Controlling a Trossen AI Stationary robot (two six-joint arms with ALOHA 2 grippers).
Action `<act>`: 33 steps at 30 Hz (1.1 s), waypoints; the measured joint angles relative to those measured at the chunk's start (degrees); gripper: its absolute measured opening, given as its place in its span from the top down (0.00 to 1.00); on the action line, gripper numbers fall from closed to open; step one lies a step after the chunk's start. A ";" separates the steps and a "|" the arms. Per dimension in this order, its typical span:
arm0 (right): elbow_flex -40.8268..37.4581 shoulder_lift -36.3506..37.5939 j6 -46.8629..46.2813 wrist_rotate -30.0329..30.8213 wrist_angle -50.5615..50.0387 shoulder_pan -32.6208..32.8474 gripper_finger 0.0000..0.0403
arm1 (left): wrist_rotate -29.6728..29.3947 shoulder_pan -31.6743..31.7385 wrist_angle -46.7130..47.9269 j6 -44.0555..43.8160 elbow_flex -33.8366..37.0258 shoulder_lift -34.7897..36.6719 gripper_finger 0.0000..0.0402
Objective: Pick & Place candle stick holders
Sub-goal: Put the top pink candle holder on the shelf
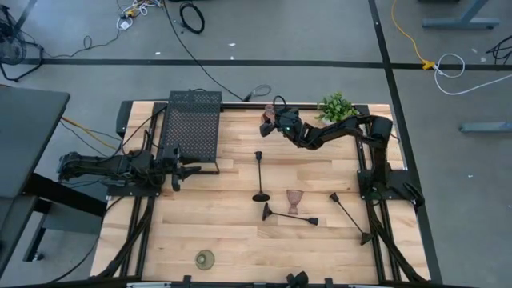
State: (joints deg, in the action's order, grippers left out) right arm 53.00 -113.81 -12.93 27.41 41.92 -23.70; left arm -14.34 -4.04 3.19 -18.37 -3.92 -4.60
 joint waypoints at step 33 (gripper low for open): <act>4.62 -3.85 3.55 -5.94 -1.38 -1.03 0.35 | -1.08 -0.01 0.03 0.09 0.02 0.02 0.57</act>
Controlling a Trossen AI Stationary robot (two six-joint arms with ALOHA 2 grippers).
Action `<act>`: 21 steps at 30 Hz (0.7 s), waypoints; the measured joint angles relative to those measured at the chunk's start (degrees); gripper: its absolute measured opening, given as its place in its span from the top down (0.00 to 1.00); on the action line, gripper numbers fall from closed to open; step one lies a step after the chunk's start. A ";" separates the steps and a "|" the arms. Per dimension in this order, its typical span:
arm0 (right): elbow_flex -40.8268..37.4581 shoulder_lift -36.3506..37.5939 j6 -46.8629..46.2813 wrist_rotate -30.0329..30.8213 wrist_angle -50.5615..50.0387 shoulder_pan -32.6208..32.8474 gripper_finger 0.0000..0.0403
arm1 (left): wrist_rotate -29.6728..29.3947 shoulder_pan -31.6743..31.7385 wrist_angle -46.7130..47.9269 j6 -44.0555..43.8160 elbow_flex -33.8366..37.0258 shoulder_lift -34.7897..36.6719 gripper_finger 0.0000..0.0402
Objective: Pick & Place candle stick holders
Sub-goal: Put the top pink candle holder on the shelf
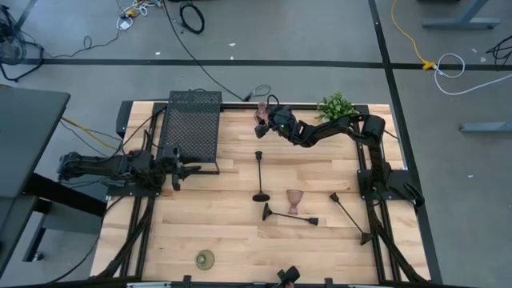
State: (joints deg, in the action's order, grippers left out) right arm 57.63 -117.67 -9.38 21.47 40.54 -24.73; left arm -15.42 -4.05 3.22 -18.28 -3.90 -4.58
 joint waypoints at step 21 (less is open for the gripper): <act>0.00 0.00 2.37 -2.24 0.04 -0.37 0.80 | 0.00 0.02 -0.02 0.00 0.02 0.00 0.57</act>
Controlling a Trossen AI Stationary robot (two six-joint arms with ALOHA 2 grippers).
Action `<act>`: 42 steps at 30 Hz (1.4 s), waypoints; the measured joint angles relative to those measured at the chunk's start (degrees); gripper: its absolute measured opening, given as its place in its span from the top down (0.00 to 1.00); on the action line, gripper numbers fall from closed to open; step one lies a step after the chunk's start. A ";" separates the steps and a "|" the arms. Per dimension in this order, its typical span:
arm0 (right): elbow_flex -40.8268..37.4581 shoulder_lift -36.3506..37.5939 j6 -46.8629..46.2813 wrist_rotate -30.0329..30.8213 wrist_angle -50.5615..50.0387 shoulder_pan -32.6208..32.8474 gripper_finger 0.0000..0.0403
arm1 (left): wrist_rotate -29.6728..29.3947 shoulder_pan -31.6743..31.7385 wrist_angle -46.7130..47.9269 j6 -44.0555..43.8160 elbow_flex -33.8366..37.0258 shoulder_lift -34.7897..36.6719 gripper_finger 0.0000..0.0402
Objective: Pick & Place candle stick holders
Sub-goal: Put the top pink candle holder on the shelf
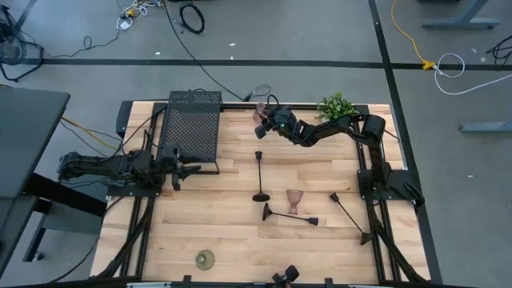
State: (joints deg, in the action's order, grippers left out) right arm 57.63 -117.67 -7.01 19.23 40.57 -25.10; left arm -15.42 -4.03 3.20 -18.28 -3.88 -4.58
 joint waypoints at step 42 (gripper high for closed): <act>15.76 -0.27 -4.95 -11.95 -26.45 -2.41 0.21 | -0.68 0.00 0.13 1.42 0.02 -0.04 0.57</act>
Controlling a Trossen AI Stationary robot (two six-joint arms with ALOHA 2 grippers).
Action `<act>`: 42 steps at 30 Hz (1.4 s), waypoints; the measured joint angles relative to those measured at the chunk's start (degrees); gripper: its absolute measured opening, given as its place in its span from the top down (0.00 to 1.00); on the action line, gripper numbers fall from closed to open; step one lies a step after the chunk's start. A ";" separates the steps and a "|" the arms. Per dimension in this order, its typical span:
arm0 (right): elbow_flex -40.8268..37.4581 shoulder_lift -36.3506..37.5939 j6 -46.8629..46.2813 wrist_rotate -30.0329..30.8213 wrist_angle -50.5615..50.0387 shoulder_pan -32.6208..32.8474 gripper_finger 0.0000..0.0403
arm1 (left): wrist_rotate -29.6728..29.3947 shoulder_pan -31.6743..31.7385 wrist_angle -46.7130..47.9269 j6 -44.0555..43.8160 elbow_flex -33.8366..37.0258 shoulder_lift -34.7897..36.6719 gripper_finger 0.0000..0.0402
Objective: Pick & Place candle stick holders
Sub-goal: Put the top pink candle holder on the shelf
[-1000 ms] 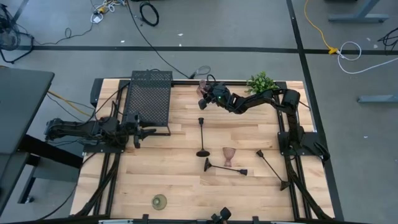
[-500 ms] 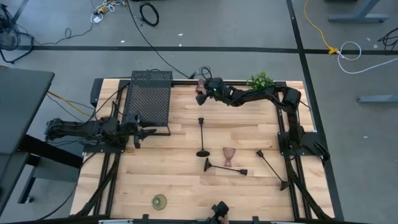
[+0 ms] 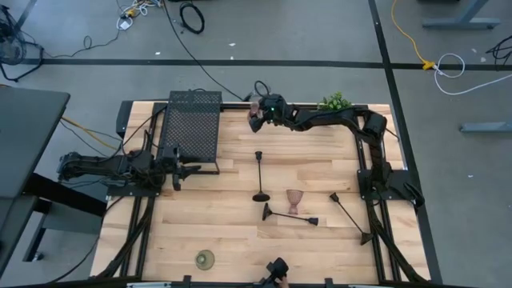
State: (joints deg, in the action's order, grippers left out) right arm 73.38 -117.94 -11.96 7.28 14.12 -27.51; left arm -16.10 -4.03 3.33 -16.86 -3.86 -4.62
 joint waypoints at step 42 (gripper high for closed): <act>3.41 -2.75 -3.81 3.95 0.39 3.79 0.26 | -0.83 0.00 -0.12 0.04 0.00 0.02 0.57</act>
State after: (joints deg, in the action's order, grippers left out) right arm 76.79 -120.69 -15.77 11.23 14.51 -23.72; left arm -16.93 -4.03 3.21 -16.82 -3.86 -4.60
